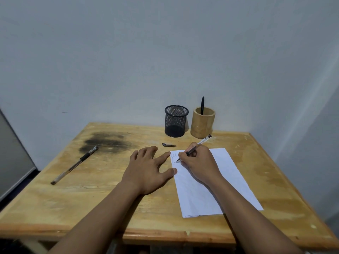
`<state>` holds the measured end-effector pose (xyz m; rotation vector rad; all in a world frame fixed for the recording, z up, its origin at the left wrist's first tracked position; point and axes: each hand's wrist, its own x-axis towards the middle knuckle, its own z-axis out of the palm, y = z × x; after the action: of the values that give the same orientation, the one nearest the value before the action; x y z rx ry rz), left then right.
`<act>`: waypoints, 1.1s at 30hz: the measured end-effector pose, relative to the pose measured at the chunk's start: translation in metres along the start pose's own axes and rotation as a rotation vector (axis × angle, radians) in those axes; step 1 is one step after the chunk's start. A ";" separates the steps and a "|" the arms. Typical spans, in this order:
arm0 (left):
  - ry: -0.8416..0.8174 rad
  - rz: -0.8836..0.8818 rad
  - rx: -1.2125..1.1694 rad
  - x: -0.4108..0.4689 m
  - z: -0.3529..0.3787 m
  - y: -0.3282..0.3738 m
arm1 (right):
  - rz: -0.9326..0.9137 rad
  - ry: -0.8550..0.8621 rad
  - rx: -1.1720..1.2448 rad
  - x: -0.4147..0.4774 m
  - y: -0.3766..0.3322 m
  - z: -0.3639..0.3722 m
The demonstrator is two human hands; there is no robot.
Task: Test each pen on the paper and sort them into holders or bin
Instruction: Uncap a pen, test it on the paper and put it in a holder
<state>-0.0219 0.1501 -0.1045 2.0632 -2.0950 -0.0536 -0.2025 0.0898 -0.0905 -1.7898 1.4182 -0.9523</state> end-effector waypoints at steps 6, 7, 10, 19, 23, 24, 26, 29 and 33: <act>0.001 0.002 -0.005 0.000 0.000 0.000 | 0.012 0.026 -0.016 0.000 0.000 0.000; -0.001 0.002 -0.005 0.000 0.000 0.000 | 0.014 0.032 -0.017 0.001 0.000 0.000; -0.003 0.001 -0.010 -0.001 0.001 0.000 | 0.015 0.060 -0.014 0.001 0.002 0.001; -0.014 0.000 0.006 0.001 0.001 0.000 | 0.052 0.048 0.017 0.000 -0.002 0.000; -0.034 0.006 0.009 0.002 -0.001 0.000 | 0.092 0.106 0.238 0.001 -0.006 -0.002; -0.042 0.007 0.011 0.003 -0.002 0.000 | 0.097 0.111 0.293 0.002 -0.008 -0.003; -0.056 0.000 0.016 0.005 -0.003 0.001 | 0.067 0.101 0.316 0.002 -0.011 -0.005; -0.071 -0.001 0.010 0.006 -0.005 0.002 | 0.033 0.096 0.314 0.000 -0.014 -0.008; 0.042 -0.028 -0.187 0.012 -0.010 0.001 | 0.090 0.130 0.420 0.004 -0.015 -0.011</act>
<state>-0.0215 0.1390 -0.0930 1.9657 -1.9558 -0.2007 -0.2031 0.0886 -0.0715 -1.3651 1.2497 -1.2321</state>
